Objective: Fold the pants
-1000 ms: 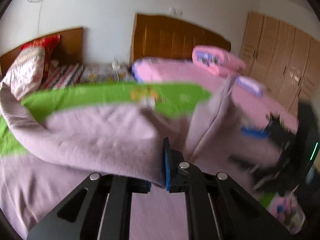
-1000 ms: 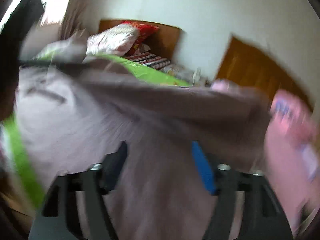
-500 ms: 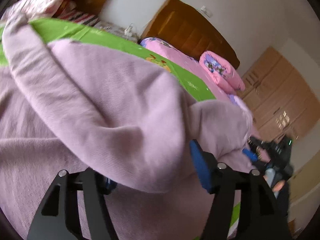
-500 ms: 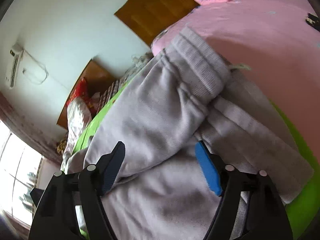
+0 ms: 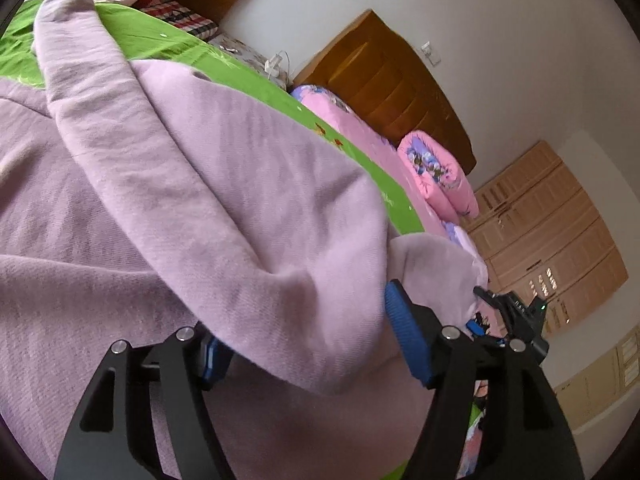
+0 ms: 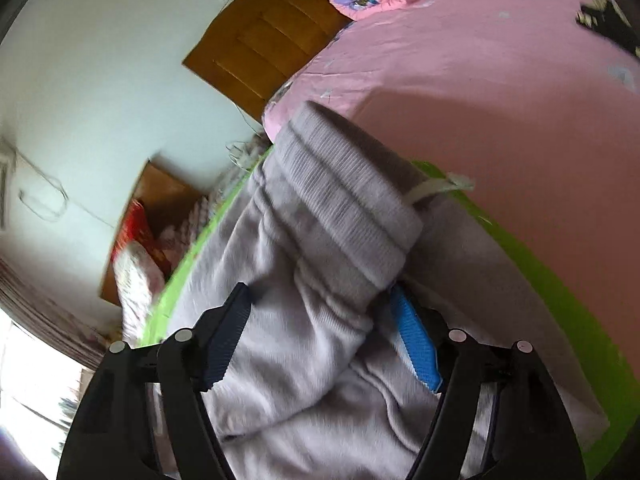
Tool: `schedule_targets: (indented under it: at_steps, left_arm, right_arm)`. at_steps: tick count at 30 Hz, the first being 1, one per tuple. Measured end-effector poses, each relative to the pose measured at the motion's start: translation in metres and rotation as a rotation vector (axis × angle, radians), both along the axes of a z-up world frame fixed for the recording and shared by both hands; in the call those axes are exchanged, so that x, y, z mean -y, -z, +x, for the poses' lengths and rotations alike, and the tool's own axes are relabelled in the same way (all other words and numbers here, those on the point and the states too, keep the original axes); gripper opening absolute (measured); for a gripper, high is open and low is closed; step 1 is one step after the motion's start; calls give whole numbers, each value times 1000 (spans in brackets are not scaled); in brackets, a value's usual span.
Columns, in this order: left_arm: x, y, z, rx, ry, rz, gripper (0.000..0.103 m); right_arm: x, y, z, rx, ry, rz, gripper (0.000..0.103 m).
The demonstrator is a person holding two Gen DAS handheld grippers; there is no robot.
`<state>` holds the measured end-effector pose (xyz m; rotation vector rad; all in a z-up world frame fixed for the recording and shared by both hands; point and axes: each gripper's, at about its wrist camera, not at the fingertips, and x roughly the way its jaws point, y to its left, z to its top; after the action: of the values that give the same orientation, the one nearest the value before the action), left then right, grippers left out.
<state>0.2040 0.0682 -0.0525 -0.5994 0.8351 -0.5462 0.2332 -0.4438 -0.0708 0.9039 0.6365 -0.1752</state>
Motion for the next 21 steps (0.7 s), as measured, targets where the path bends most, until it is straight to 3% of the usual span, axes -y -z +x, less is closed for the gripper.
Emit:
schedule_targets:
  at_steps: [1, 3, 5, 10, 14, 15, 16, 18, 21]
  left_arm:
    - [-4, -1, 0, 6, -19, -15, 73]
    - [-11, 0, -4, 15, -34, -52, 76]
    - [-17, 1, -2, 16, -52, -80, 76]
    - [-42, 5, 1, -1, -133, -205, 76]
    - [-41, 3, 11, -24, -144, -174, 76]
    - [-40, 3, 13, -27, -150, -172, 71]
    - [-39, 4, 17, -42, -154, -161, 43]
    - [-34, 5, 27, -72, -139, -114, 9]
    - [-33, -23, 39, -9, -145, -56, 7]
  right_arm:
    - [5, 2, 4, 10, -38, 24, 50]
    - [8, 5, -3, 28, -79, 48, 40]
    - [14, 2, -10, 60, -76, 33, 19]
    - [14, -9, -31, 123, -62, 9, 18]
    - [11, -23, -40, 161, -68, -1, 18]
    - [11, -24, -41, 174, -67, 0, 18]
    - [8, -25, -40, 178, -65, -3, 18]
    - [8, -26, -39, 181, -62, -10, 18]
    - [9, -37, -35, 189, -79, -15, 18]
